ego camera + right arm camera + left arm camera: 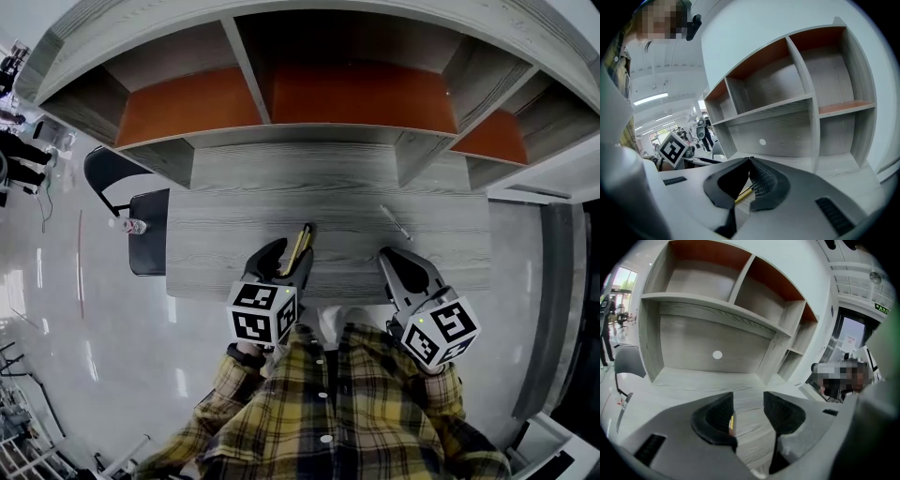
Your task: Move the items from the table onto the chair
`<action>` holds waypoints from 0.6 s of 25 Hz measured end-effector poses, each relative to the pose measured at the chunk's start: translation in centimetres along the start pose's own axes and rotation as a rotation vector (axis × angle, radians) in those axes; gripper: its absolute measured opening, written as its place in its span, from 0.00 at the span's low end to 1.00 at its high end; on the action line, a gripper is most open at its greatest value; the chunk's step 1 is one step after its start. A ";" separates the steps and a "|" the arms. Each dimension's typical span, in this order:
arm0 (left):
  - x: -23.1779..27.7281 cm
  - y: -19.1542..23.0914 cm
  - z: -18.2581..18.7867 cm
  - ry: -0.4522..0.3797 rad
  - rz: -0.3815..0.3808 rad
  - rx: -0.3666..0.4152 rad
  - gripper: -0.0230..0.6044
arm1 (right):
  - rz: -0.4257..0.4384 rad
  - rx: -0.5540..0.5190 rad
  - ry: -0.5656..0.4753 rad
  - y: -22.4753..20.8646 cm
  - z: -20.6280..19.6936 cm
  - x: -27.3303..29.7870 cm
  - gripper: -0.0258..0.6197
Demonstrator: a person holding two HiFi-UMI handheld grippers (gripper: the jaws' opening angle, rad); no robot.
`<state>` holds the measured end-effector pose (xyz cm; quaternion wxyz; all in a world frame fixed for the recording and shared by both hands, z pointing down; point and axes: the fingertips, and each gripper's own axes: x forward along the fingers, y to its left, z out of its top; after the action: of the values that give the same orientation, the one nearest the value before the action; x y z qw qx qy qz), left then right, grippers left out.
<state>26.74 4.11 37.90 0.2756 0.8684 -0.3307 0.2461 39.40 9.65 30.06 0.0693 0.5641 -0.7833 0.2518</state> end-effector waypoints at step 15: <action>7.3 4.5 -9.7 0.278 0.092 0.048 0.34 | -0.092 0.116 0.068 -2.5 -4.4 -1.5 0.07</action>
<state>25.96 4.27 50.80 0.2862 0.8161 -0.3228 0.3844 41.42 12.40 34.03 0.0746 0.5936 -0.7380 0.3122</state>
